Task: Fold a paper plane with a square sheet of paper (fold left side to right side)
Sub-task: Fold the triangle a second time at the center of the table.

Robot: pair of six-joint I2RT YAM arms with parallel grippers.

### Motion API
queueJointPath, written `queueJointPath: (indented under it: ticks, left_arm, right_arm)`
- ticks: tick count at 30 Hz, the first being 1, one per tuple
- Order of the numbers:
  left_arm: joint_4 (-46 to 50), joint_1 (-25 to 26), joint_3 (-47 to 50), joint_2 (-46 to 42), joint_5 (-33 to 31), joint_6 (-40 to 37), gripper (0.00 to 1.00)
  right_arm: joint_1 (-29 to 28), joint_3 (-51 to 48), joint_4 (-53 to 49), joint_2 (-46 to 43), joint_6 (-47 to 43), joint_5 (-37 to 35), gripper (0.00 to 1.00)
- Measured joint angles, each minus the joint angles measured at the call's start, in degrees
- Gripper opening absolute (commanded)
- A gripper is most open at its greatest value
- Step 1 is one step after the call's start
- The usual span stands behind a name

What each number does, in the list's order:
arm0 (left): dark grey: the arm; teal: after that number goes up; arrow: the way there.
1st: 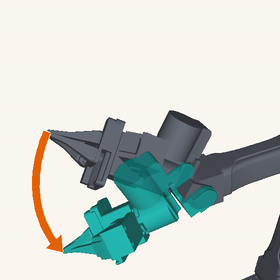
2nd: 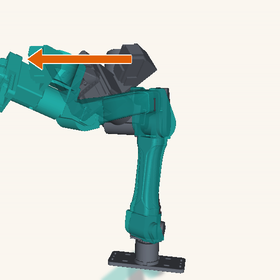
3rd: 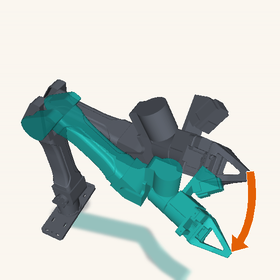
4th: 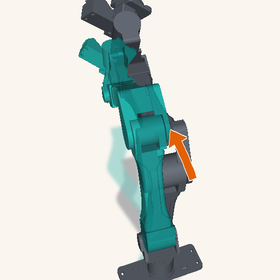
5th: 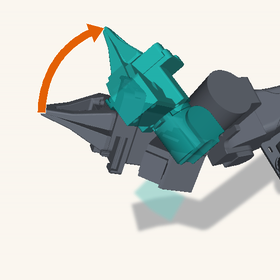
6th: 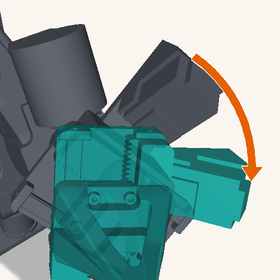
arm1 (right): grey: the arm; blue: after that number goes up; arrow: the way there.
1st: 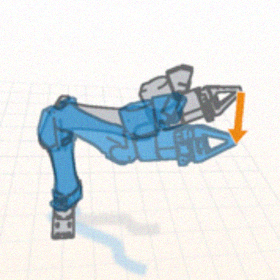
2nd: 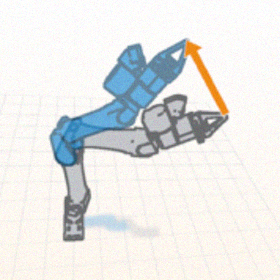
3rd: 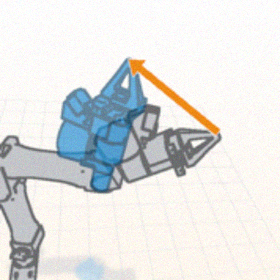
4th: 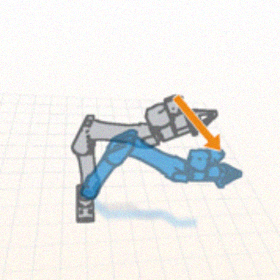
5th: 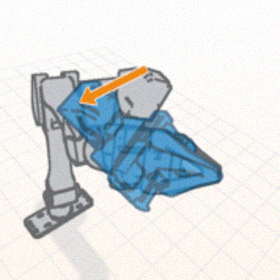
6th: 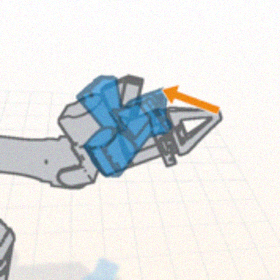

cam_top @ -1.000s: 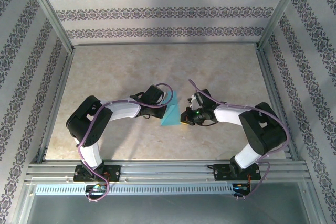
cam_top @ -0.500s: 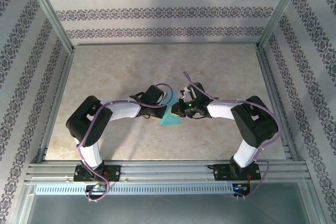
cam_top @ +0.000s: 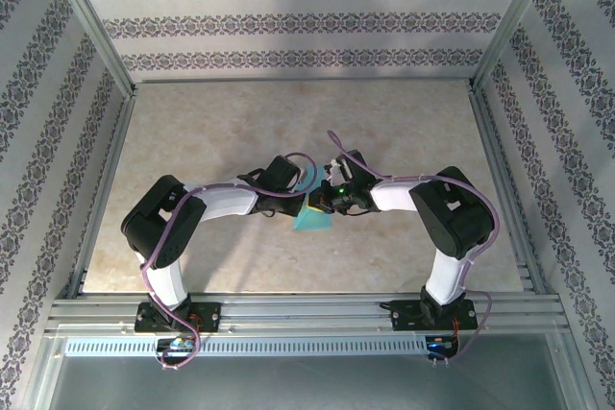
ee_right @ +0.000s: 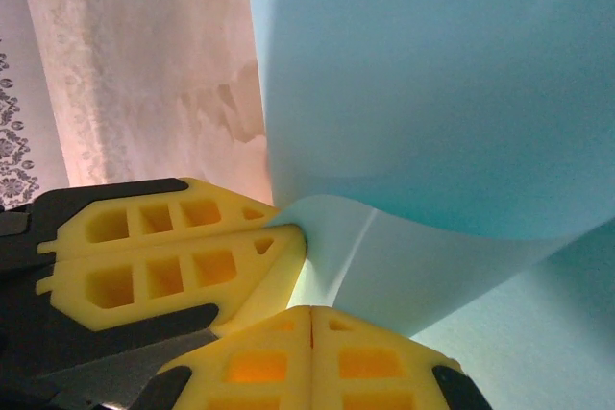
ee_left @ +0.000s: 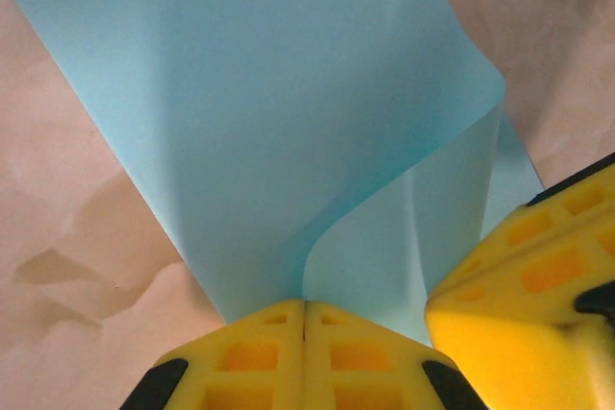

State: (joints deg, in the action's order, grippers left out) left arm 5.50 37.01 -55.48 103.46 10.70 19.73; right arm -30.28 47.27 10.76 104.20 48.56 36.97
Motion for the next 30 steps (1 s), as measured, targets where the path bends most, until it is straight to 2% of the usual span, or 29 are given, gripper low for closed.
queueJointPath:
  ticks: [19,24,30]
  left_arm:
    - [0.0,0.0,0.0,0.0,0.0,0.0,0.03]
    - [0.0,0.0,0.0,0.0,0.0,0.0,0.09]
    - [0.2,0.0,-0.4,0.0,0.2,-0.3,0.24]
  right_arm:
    - [0.0,-0.1,-3.0,0.7,-1.2,-2.6,0.00]
    - [0.0,-0.1,-3.2,0.7,-2.0,-2.9,0.00]
    - [0.0,-0.1,-3.2,0.8,-2.3,-2.9,0.00]
